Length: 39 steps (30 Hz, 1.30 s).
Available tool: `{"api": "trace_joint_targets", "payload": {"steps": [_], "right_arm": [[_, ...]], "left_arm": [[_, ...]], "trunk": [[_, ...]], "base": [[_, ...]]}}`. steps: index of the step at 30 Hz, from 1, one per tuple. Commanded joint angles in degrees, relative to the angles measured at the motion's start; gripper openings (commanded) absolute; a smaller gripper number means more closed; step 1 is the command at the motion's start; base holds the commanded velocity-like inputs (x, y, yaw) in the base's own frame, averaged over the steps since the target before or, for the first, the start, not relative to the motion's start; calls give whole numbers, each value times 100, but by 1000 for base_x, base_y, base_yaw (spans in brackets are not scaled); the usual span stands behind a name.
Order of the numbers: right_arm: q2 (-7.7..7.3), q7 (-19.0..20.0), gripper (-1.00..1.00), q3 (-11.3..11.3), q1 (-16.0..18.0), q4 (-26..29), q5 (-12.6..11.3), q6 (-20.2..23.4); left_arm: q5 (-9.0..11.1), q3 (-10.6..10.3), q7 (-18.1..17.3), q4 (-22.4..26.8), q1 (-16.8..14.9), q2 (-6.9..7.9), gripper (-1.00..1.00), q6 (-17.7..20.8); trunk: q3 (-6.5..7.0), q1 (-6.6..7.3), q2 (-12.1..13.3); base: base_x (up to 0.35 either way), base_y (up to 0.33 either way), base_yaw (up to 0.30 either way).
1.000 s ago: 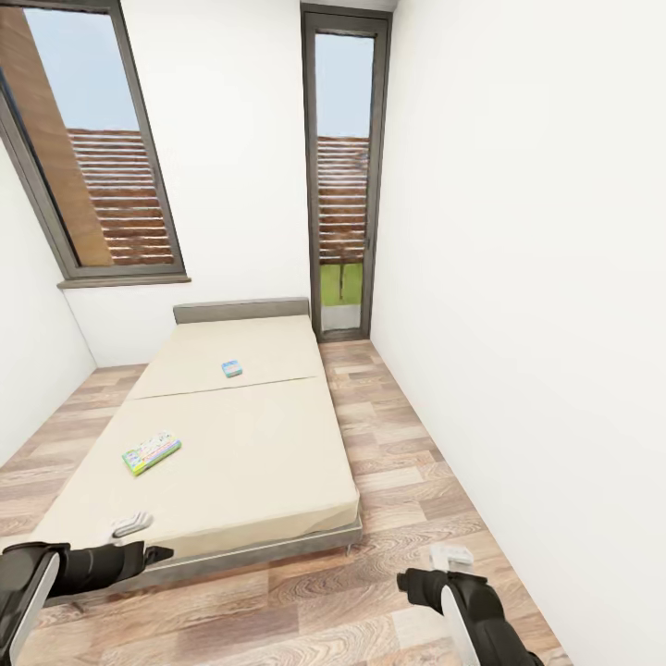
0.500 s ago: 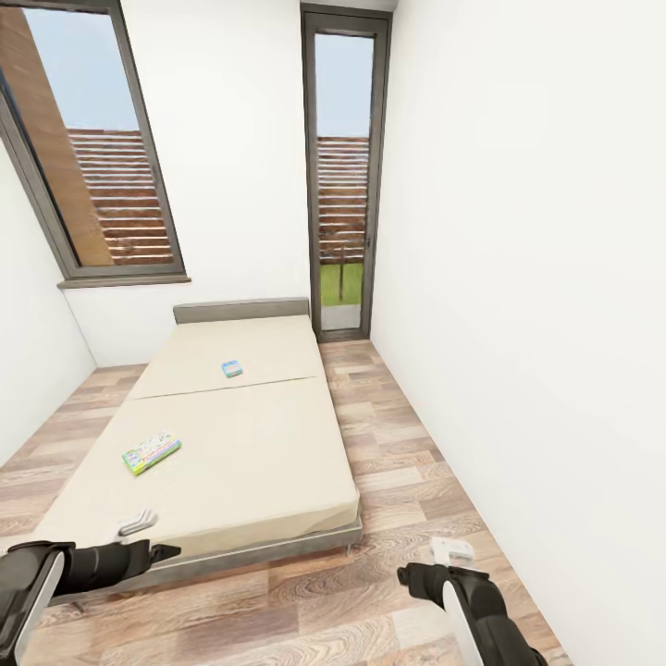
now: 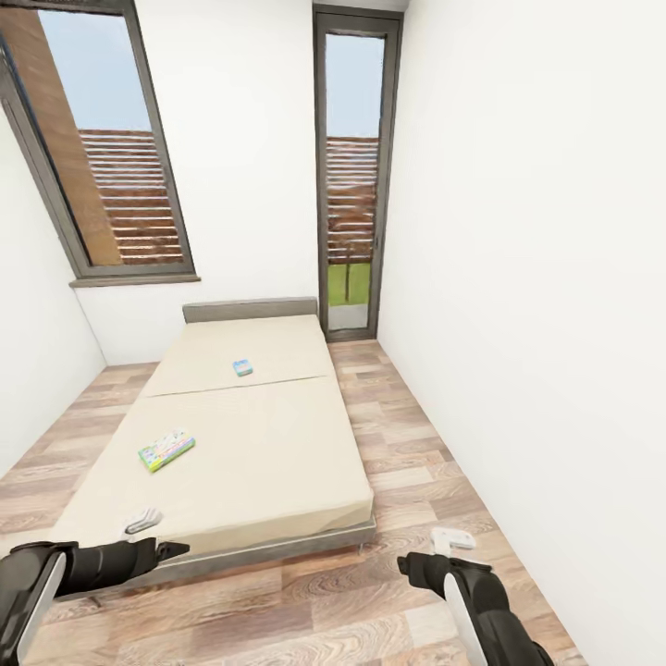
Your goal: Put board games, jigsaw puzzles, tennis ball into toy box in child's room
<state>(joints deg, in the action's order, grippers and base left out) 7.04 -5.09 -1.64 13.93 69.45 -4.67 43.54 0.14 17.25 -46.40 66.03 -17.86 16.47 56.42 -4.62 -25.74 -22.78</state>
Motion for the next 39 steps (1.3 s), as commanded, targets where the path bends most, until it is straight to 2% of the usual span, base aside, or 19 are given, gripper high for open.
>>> {"api": "trace_joint_targets", "payload": {"steps": [1,20,30,39], "right_arm": [[8,-46,100,-2,3,7,-51,20],[17,-45,100,6,-1,-6,-55,5],[17,-45,100,5,-4,14,-196,6],[17,-45,100,5,-3,16,-217,-3]], "left_arm": [[-4,9,-24,-2,-7,-1,100,38],[-21,22,-27,-11,-7,12,100,36],[-14,26,-27,-11,-7,21,100,28],[-7,24,-27,-11,-7,23,100,27]], "trunk": [[-14,-4,-14],[-14,-4,-14],[-14,-4,-14],[-14,-4,-14]], "base": [[-14,274,209],[0,280,267],[130,242,40],[128,59,1]]}}
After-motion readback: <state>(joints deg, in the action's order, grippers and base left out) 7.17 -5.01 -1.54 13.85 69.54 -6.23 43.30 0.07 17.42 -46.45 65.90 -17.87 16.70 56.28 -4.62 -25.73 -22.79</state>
